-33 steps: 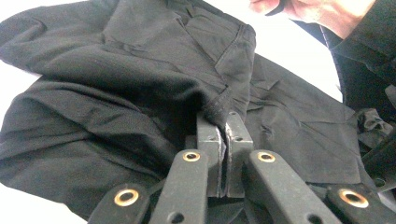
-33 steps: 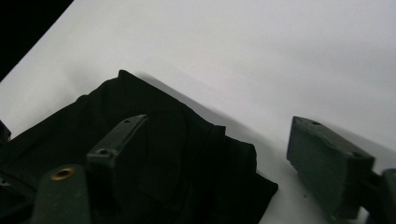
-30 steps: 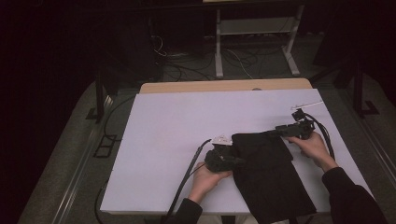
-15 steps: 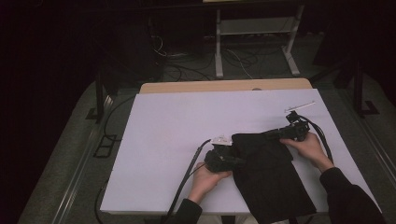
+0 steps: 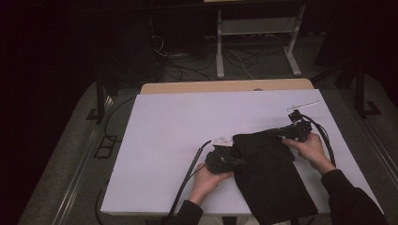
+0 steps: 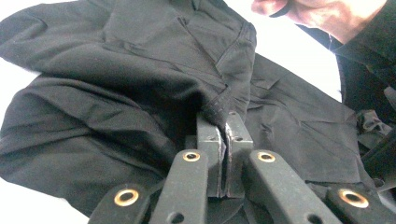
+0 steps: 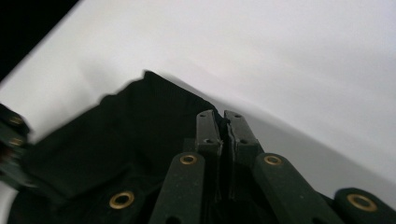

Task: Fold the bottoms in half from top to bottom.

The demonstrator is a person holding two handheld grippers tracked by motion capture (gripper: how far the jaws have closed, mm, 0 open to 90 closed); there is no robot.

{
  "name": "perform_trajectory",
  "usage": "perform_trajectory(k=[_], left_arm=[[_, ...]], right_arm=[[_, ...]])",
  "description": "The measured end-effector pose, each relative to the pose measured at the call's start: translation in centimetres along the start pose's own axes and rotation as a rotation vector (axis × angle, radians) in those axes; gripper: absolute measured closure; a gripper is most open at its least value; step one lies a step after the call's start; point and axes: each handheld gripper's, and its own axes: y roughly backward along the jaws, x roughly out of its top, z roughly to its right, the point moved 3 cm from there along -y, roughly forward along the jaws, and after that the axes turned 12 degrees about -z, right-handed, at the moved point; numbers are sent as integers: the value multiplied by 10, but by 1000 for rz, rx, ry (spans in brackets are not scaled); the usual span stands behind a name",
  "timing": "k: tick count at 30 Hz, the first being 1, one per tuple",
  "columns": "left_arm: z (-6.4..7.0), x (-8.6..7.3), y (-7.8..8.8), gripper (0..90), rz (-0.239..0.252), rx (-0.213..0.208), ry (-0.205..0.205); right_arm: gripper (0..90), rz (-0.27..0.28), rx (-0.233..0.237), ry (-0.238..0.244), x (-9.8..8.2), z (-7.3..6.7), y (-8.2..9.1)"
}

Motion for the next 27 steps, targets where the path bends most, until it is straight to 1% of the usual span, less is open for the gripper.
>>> perform_trajectory(k=[5, 10, 14, 18, 23, 27], left_arm=[[0, -1, -1, 869, -1, -3, 0], [0, -1, 0, 869, 1, -6, 1], [0, -1, 0, 869, -4, -5, -5], [0, -1, -1, 868, -7, -8, -10], [1, -2, -2, 867, -9, -7, -15], [1, -2, -2, 866, -12, -6, -20]], right_arm=[[843, 69, 65, -38, -1, -8, 12], [844, 114, 80, -53, -5, -17, 22], [844, 139, 87, -49, -7, -24, 29], [844, 151, 97, -43, -10, -32, 33], [844, 176, 145, -38, -16, -44, 40], [843, 182, 155, -16, -23, -56, 44]])
